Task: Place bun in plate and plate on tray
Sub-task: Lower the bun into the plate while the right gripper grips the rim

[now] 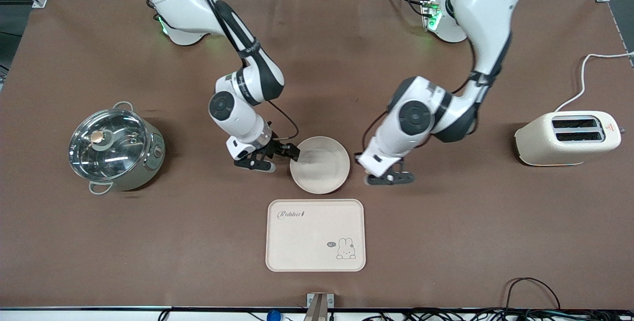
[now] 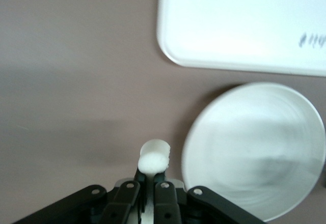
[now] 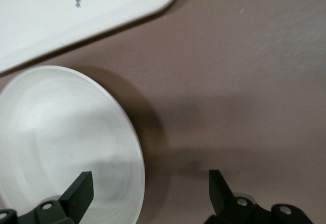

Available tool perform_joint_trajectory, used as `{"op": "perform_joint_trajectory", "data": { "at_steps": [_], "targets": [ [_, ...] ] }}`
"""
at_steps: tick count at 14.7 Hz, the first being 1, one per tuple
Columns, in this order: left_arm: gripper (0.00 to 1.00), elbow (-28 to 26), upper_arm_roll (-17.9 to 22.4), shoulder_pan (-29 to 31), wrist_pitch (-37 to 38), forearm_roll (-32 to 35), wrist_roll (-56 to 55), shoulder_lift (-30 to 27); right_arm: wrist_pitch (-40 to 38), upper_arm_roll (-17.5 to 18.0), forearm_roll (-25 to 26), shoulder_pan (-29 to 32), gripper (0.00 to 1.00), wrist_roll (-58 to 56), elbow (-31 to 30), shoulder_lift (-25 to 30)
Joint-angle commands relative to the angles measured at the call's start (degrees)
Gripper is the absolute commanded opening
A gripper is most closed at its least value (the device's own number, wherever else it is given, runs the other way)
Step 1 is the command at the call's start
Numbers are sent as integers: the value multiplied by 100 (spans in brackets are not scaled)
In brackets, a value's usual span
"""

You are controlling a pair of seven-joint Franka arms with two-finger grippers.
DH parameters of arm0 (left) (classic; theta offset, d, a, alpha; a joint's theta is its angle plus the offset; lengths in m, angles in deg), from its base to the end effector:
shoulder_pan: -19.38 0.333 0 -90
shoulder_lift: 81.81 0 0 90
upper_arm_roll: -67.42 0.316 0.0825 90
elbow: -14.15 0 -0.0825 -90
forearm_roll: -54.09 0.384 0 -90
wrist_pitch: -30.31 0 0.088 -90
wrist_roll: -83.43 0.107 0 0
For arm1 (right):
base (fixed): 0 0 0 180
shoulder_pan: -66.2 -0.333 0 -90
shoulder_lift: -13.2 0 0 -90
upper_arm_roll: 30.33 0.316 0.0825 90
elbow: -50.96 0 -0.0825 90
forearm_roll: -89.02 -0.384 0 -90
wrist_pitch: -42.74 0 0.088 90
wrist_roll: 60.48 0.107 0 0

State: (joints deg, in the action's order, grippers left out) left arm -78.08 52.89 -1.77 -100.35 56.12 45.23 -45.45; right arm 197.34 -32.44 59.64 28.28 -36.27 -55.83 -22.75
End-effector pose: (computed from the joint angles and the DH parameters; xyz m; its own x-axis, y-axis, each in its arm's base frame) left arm 0.5814 -0.3868 0.2711 0.9969 0.0711 -0.0323 0.0747 -0.9889 0.1285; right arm 0.5401 0.3714 0.1961 0.9727 -0.2314 0.0182 -0.2142 -0.9252 -0.3132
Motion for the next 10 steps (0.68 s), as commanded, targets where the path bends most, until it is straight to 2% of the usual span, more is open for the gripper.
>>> {"op": "perform_joint_trajectory", "data": {
  "at_steps": [1,3,4,6,7,8,9,10],
  "targets": [
    [9,574,37,-248,-292,51,-459,740,53,-61,-183,-198,99,284,456,-360],
    [16,679,37,-346,-461,42,-583,960,44,-61,-174,-233,98,277,519,-431],
    [25,749,37,-354,-470,34,-627,1013,35,-70,-165,-242,94,259,536,-422],
    [41,820,37,-355,-470,34,-697,1031,26,-70,-130,-242,74,233,598,-422],
    [53,820,37,-355,-470,34,-698,1014,27,-70,-130,-233,66,224,606,-422],
    [86,820,37,-355,-470,34,-698,1005,18,-70,-130,-216,58,198,607,-414],
    [100,820,37,-355,-470,51,-680,988,9,-70,-130,-207,48,189,589,-405],
    [100,820,37,-355,-470,51,-671,970,18,-70,-121,-224,41,189,580,-405]
  ]
}}
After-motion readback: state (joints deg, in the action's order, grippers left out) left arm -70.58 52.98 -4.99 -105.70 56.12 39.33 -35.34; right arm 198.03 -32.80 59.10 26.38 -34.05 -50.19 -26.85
